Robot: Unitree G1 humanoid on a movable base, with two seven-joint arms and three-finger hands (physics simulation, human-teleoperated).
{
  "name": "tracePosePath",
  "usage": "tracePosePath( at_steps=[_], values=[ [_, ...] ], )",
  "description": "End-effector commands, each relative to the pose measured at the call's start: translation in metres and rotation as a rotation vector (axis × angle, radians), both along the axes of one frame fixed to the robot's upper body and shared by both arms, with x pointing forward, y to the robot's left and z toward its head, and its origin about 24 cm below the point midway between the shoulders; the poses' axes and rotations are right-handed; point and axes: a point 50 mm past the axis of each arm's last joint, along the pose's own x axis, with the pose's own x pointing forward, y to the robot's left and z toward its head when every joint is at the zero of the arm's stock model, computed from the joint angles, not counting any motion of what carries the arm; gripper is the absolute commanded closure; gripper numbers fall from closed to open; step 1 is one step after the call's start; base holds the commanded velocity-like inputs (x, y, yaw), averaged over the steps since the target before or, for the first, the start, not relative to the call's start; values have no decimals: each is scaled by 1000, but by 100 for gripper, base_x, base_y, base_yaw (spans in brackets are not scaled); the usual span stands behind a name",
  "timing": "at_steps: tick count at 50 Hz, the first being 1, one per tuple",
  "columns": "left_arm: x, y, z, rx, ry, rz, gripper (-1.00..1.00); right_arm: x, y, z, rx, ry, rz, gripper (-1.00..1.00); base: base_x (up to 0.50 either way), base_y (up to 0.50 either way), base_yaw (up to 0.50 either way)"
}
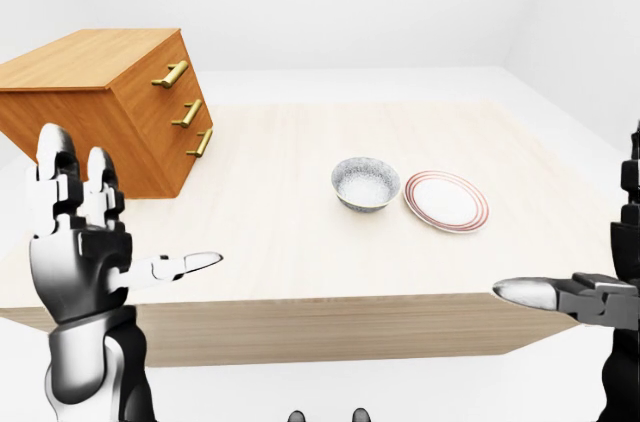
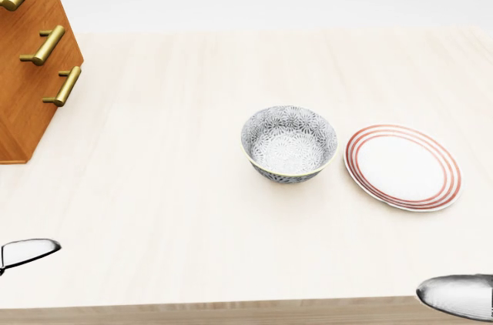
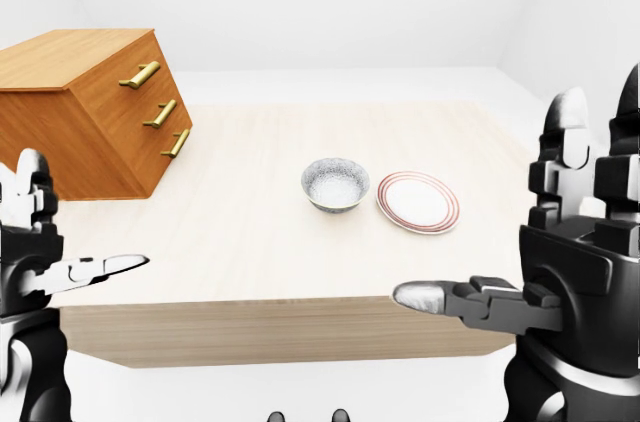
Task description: Put the bowl on top of the cabinet.
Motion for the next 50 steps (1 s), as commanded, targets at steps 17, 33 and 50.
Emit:
tracePosePath(
  at_steps=[17,33,50],
  values=[
    [-11,7,9,-23,-56,32,-100,-11,-6,10,32,-41,21,-100,20,0,0],
    [-10,7,9,-26,-58,27,-100,-11,-5,8,3,-27,7,-100,39,9,0],
    [-10,6,8,-24,-53,25,-100,-11,-4,6,-4,-20,3,-100,6,44,0]
  ],
)
